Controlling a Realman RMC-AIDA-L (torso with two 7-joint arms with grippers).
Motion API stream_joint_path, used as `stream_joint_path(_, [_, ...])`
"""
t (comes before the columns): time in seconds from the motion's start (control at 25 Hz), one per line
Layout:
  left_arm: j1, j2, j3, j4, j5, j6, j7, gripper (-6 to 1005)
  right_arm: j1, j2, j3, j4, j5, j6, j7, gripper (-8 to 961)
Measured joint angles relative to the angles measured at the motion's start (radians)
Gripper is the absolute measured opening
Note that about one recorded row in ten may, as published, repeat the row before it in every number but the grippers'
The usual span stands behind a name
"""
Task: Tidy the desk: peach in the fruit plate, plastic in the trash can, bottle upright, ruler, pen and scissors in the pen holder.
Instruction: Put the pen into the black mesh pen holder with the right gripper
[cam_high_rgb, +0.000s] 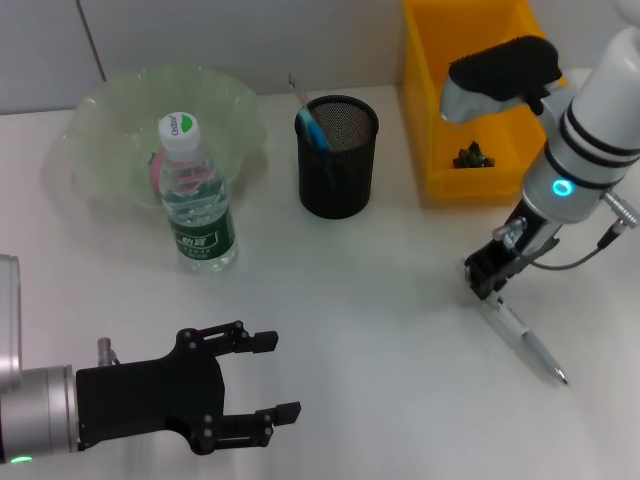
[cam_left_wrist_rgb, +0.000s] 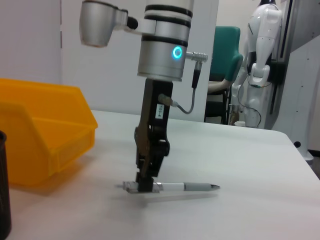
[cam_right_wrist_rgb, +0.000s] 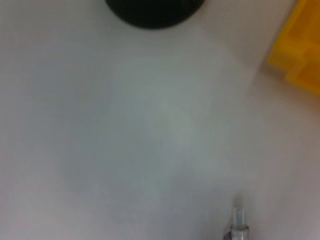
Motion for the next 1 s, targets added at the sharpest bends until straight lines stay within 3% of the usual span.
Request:
stream_joint_path(0.2, [0.003, 0.001, -0.007, 0.0, 0.0, 0.013, 0.0, 785, -0.052, -0.002, 0.013, -0.16, 0.043, -0.015, -0.001, 133])
stream_joint_path(0.32, [0.006, 0.002, -0.009, 0.0, 0.0, 0.017, 0.0, 785, -0.112, -0.004, 0.042, -0.365, 0.11, -0.007, -0.022, 137])
stream_joint_path(0.44, [0.008, 0.001, -0.019, 0.0, -0.001, 0.018, 0.0, 785, -0.184, -0.004, 0.08, -0.546, 0.227, 0.062, -0.091, 141])
stream_joint_path(0.56, [0.01, 0.0, -0.034, 0.0, -0.001, 0.02, 0.0, 785, -0.238, -0.005, 0.099, -0.626, 0.371, 0.157, -0.198, 145])
stream_joint_path(0.76, [0.006, -0.002, -0.038, 0.0, -0.002, 0.03, 0.0, 785, -0.321, 0.0, 0.071, -0.614, 0.598, 0.352, -0.446, 152])
stream_joint_path(1.0, [0.004, -0.002, -0.06, 0.0, -0.002, 0.06, -0.005, 785, -0.375, 0.002, 0.031, -0.427, 0.972, 0.507, -0.872, 160])
